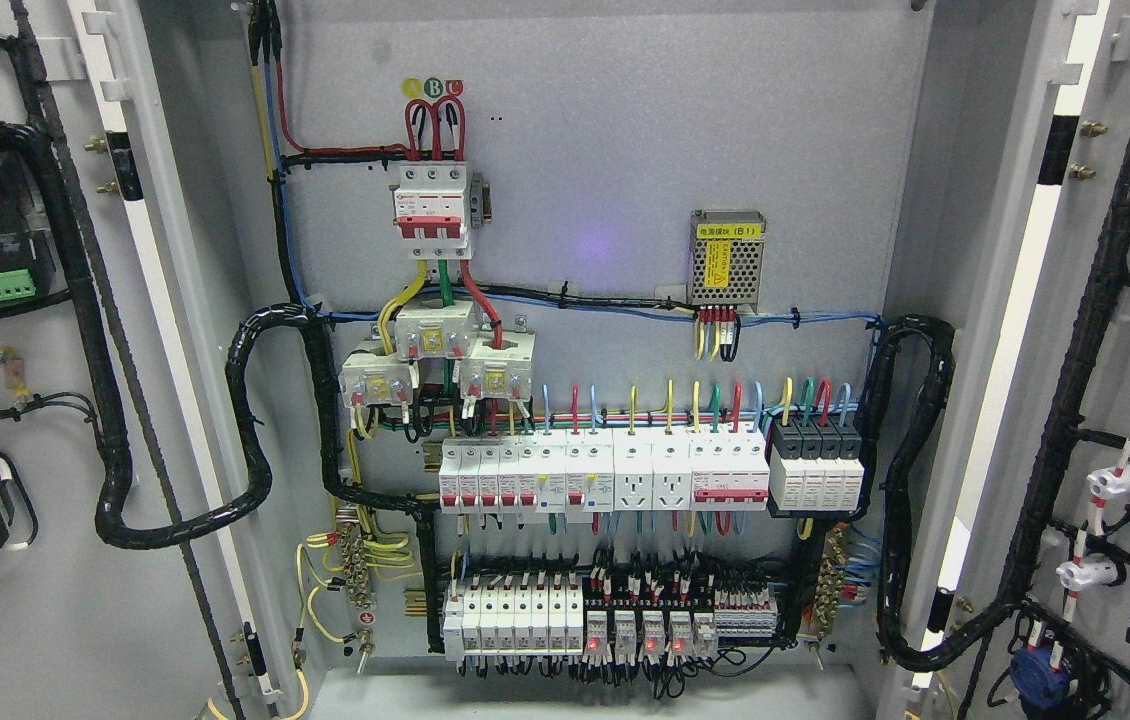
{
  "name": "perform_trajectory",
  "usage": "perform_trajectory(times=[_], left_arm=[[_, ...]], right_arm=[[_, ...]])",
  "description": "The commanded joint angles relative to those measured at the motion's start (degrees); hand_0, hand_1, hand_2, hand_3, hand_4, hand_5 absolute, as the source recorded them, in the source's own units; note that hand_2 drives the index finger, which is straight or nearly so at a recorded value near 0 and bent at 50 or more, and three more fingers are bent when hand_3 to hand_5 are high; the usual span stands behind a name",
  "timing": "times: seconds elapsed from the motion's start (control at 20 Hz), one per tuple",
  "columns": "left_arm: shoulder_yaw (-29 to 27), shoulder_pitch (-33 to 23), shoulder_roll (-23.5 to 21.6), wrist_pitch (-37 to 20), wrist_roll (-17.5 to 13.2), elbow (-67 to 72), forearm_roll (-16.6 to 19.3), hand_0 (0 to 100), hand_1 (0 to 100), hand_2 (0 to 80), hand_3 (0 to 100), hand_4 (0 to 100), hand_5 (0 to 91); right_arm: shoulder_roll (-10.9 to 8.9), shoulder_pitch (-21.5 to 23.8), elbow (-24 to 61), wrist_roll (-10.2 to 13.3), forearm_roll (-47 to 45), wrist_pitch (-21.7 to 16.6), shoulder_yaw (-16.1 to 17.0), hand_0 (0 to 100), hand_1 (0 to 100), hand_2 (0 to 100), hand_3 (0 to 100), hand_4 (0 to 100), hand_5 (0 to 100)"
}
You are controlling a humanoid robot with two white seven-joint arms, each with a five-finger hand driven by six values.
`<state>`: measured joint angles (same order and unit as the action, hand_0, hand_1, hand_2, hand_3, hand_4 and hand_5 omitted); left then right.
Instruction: Open door with both hands
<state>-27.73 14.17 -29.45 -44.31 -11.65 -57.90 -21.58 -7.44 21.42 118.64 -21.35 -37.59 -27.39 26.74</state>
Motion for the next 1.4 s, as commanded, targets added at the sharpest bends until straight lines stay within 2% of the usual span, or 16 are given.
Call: perform_trajectory(times=[0.0, 0.1, 0.45, 0.65, 0.85, 0.95, 1.1, 1.35], left_arm=[[0.7, 0.5, -1.4, -29.7, 0.1, 3.6, 0.2, 12, 56, 0.0, 0, 0, 0.0], [0.8, 0.5, -1.4, -29.8, 0.1, 3.5, 0.5, 12, 56, 0.0, 0, 0, 0.0], [1.5, 0.5, -1.2, -30.4, 0.1, 2.2, 0.4, 12, 56, 0.0, 0, 0, 0.0], [4.4, 0.0, -0.9, -30.6, 0.2, -1.1, -0.1, 12, 56, 0.0, 0, 0, 0.0], [4.7, -1.9, 1.8, -30.6, 0.2, -7.8, 0.0, 12, 56, 0.0, 0, 0, 0.0], [7.3, -3.6, 3.6, -30.6, 0.2, -11.4, 0.0, 12, 56, 0.0, 0, 0, 0.0], [11.4, -8.0, 6.1, -30.6, 0.2, -18.5, 0.0, 12, 56, 0.0, 0, 0, 0.0], [21.9, -15.0, 12.2, -30.6, 0.3, -26.7, 1.5, 12, 56, 0.0, 0, 0, 0.0]], right_arm=[[-2.22, -0.1, 1.1, -0.1, 0.1, 0.0, -2.5, 6, 14, 0, 0, 0, 0], [-2.49, -0.1, 1.1, -0.1, 0.1, 0.0, -4.0, 6, 14, 0, 0, 0, 0], [-4.60, 0.6, 0.4, -0.2, 0.2, 0.1, -12.6, 6, 14, 0, 0, 0, 0], [-4.78, 1.5, 0.2, -0.4, 0.5, 0.1, -15.1, 6, 14, 0, 0, 0, 0], [-4.86, 2.9, -0.3, -0.4, 0.7, 0.1, -17.6, 6, 14, 0, 0, 0, 0], [-5.39, 4.1, -0.7, -0.4, 0.9, 0.2, -19.4, 6, 14, 0, 0, 0, 0], [-7.32, 4.9, -2.3, -0.4, 0.9, 0.2, -22.4, 6, 14, 0, 0, 0, 0], [-7.50, 5.1, -8.6, -0.4, 0.9, 0.5, -27.5, 6, 14, 0, 0, 0, 0]])
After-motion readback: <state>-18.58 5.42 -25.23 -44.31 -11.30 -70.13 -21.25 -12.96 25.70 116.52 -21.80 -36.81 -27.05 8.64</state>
